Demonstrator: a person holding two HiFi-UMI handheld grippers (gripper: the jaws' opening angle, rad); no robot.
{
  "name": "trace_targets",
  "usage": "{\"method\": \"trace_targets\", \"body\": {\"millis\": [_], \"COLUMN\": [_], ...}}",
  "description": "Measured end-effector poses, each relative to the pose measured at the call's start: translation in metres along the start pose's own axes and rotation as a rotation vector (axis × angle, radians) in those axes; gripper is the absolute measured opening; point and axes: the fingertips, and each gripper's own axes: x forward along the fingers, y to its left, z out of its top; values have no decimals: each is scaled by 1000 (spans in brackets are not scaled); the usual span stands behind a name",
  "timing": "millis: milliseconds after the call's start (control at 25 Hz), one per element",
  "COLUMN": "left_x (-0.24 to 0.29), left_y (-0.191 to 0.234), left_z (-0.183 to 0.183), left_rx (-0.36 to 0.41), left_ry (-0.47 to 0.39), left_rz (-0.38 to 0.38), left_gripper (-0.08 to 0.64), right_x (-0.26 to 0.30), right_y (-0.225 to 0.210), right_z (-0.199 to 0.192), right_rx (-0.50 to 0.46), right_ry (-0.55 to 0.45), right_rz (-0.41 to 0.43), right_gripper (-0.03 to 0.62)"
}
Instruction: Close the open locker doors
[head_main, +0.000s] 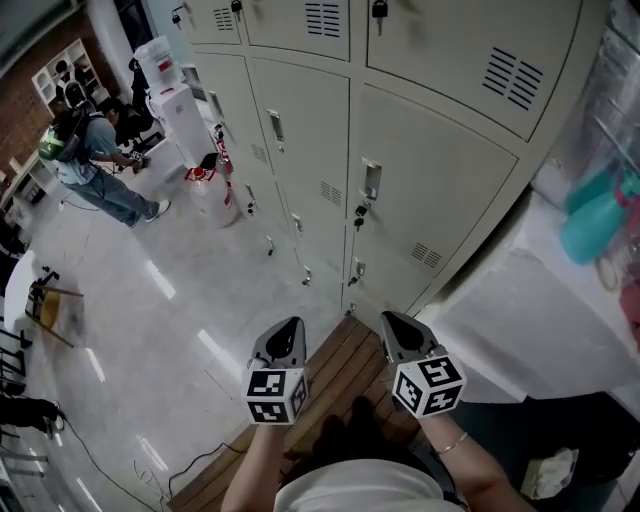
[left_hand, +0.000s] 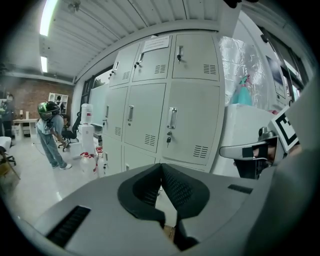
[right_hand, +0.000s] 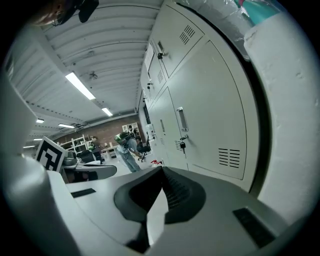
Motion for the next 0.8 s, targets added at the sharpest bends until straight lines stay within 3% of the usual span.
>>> {"method": "trace_targets", "body": {"millis": [800], "left_x": [-24], "left_y": [-7], "left_z": [2], "left_rx": [8], "left_ry": [-14], "left_rz": [2], "left_gripper": [18], "right_x": [-22], "right_y": [13], "right_z": [8], "right_rx": [-39], "right_ry": [-36], "right_rz": [2], "right_gripper": [3]}}
